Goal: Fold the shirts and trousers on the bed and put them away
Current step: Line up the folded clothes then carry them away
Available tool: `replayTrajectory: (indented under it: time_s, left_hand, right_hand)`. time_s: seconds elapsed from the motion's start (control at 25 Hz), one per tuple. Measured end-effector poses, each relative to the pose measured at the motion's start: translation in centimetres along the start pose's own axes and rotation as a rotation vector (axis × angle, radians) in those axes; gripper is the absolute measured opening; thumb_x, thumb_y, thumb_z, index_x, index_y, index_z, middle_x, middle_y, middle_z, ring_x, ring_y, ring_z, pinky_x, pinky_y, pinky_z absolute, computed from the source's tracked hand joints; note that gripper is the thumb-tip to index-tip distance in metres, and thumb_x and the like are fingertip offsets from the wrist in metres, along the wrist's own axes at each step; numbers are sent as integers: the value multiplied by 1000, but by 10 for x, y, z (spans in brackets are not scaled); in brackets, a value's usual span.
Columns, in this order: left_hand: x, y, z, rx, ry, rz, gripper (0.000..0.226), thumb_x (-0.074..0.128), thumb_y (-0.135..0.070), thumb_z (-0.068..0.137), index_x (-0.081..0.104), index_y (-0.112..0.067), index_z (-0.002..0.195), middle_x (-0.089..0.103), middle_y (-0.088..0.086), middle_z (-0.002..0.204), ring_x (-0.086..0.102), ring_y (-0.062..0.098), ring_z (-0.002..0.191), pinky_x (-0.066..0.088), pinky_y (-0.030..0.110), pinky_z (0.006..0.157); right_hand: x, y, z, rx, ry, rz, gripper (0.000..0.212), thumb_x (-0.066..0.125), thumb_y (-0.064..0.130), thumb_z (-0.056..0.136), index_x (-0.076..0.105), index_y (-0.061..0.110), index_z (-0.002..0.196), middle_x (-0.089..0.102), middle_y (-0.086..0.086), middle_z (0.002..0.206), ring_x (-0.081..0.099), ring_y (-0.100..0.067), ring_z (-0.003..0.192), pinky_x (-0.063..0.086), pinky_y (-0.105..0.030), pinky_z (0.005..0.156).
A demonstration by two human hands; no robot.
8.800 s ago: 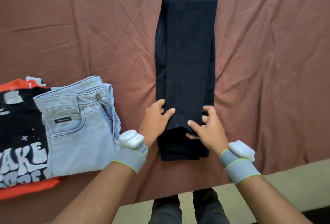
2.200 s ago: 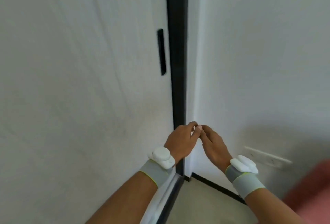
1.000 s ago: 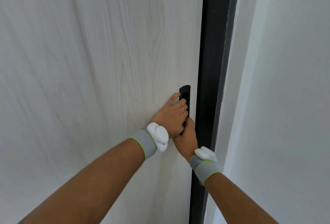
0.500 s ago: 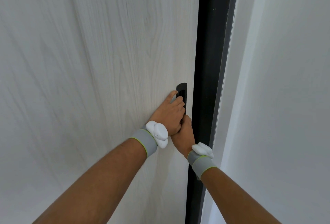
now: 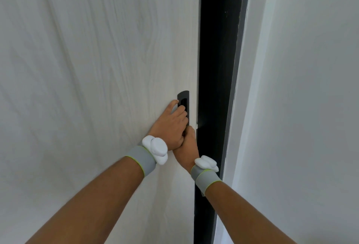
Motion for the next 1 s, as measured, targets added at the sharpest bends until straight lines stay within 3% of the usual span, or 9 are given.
replayTrajectory:
  time_s: [0.2,0.32,0.48,0.6,0.76,1.0]
  left_hand:
    - [-20,11,-55,-37,12,-31,33,33,-28,78,61,-9,73,57,7,78,53,29,95,27,50,112]
    - [-33,20,-98,-66,48,-29,35,34,-29,79,62,-9,76,59,7,81,54,29,99,25,50,114]
    - [-53,31,-165,-115,52,-21,35,36,-28,83,64,-7,78,61,10,83,56,31,104,24,51,115]
    - [-69,39,-212,-135,56,-5,37,35,-27,86,66,-8,78,63,10,81,58,31,101,24,53,115]
    - [-88,53,-284,-157,114,11,41,34,-27,88,71,-11,87,67,5,84,60,27,101,6,51,119]
    - [-118,64,-358,-238,144,15,40,38,-26,87,74,-11,93,71,3,88,62,25,101,10,52,119]
  right_hand:
    - [31,20,-39,-45,46,102,14,48,31,75,41,23,84,52,-14,94,43,-15,77,42,-32,70]
    - [52,32,-73,-55,76,19,20,55,21,86,48,13,103,55,-12,104,54,-25,87,50,-42,76]
    - [73,57,-125,-156,226,-24,24,59,30,76,45,21,95,56,-7,96,56,-20,78,50,-49,73]
    - [91,65,-164,-274,303,-126,34,66,29,81,47,21,108,56,-1,105,59,-22,91,48,-46,81]
    - [129,88,-215,-394,360,-213,42,63,24,85,45,17,123,51,-1,117,55,-23,105,41,-38,85]
    - [173,112,-272,-473,440,-250,55,60,29,86,38,16,135,45,-1,126,45,-19,117,40,-39,96]
Point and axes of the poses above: each hand's wrist, its own z-axis towards the middle knuckle, its own x-axis out of the palm, y = z × x, the point moved 1 cm from there along z, towards the middle knuckle
